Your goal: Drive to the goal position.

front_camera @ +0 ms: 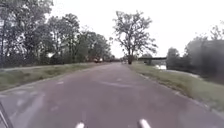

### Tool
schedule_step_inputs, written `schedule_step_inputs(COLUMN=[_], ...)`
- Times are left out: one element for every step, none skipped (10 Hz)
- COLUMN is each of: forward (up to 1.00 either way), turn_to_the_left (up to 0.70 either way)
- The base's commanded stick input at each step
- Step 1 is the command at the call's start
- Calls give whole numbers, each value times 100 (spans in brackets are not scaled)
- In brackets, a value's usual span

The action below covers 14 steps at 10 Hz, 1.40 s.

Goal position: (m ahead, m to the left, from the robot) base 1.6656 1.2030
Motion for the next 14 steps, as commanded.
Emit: schedule_step_inputs(forward=[70,70,70,70,70,70,70,70,70,70,70,70,70,70], turn_to_the_left=[0,0,0,0,0,0,0,0,0,0,0,0,0,0])
